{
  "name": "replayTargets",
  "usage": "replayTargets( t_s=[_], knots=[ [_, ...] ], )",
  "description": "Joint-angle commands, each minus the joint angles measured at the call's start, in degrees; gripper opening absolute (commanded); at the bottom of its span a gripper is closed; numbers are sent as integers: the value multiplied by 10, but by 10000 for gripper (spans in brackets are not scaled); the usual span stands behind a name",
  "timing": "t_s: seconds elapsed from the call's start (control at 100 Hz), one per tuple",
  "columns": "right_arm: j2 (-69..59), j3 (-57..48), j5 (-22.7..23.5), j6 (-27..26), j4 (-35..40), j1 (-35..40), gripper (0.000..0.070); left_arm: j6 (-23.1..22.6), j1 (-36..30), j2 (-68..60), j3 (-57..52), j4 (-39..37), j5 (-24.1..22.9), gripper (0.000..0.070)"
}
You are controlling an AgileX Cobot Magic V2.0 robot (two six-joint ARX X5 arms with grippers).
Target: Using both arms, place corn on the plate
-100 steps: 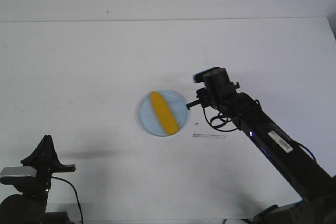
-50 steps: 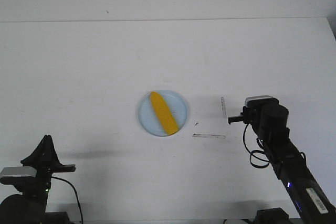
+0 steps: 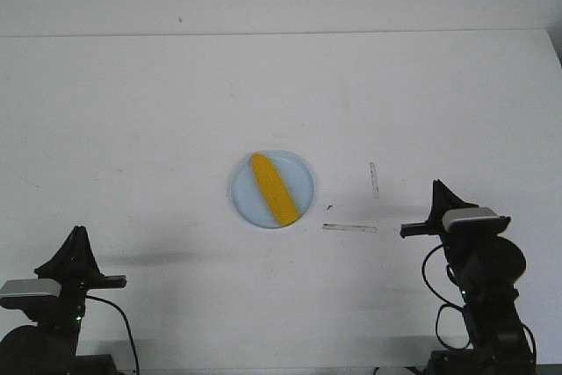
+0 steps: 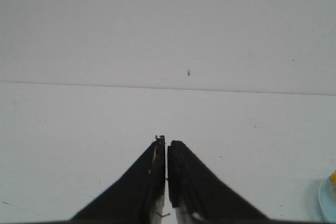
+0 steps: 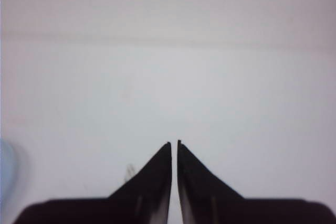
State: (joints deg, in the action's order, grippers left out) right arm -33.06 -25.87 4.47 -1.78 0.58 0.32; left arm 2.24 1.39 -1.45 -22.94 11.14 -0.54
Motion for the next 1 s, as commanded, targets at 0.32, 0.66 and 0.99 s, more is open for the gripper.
replayTargets(
  t_s=[0.32, 0.66, 0.99],
  knots=[
    [198, 31, -45, -18, 93, 0, 16, -7, 2, 1, -3, -6, -2, 1],
    [256, 31, -45, -18, 98, 0, 16, -7, 2, 1, -3, -6, -2, 1],
    [256, 31, -45, -18, 95, 0, 16, -7, 2, 1, -3, -6, -2, 1]
  ],
)
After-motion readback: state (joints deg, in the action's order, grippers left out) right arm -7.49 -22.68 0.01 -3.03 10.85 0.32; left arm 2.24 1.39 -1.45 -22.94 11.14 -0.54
